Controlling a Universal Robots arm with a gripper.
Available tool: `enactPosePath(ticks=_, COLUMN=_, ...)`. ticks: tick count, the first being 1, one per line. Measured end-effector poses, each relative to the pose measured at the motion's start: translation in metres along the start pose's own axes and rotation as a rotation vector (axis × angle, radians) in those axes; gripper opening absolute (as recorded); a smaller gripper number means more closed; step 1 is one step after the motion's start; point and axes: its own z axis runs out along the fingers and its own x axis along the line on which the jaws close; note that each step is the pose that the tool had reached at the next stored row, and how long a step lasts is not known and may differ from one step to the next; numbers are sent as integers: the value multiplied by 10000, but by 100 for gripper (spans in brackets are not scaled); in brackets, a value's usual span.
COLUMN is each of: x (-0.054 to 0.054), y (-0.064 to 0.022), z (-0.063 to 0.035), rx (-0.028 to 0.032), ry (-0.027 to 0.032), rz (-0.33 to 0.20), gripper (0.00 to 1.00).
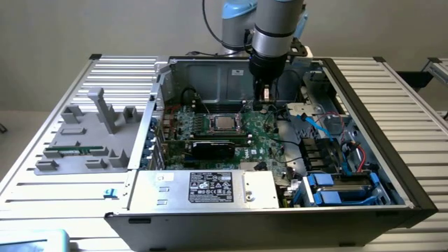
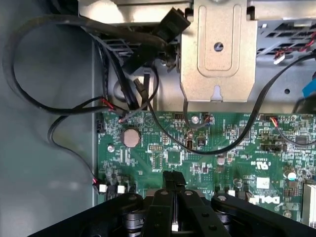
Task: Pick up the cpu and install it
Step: 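Close the cpu cover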
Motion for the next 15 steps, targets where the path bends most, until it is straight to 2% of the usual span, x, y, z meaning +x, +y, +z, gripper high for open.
enactPosePath(ticks=1, x=0, y=0, z=0, rx=194, ry=17, rz=19, gripper=11)
enactPosePath(ticks=5, x=1, y=0, z=1, rx=900, ry=82, rz=89, gripper=11)
enactPosePath(ticks=6, x=0, y=-2, z=1, rx=1051, ry=92, rz=102, gripper=11)
enactPosePath(ticks=7, x=0, y=-9, z=1, rx=1168, ry=101, rz=110, gripper=11)
enactPosePath(ticks=9, x=1, y=-35, z=1, rx=1351, ry=115, rz=122, gripper=11)
enactPosePath(ticks=11, x=0, y=-67, z=0, rx=1462, ry=123, rz=128, gripper=11)
enactPosePath(ticks=12, x=0, y=-89, z=0, rx=1481, ry=128, rz=130, gripper=11)
enactPosePath(ticks=15, x=-1, y=-203, z=0, rx=1485, ry=131, rz=122, gripper=11)
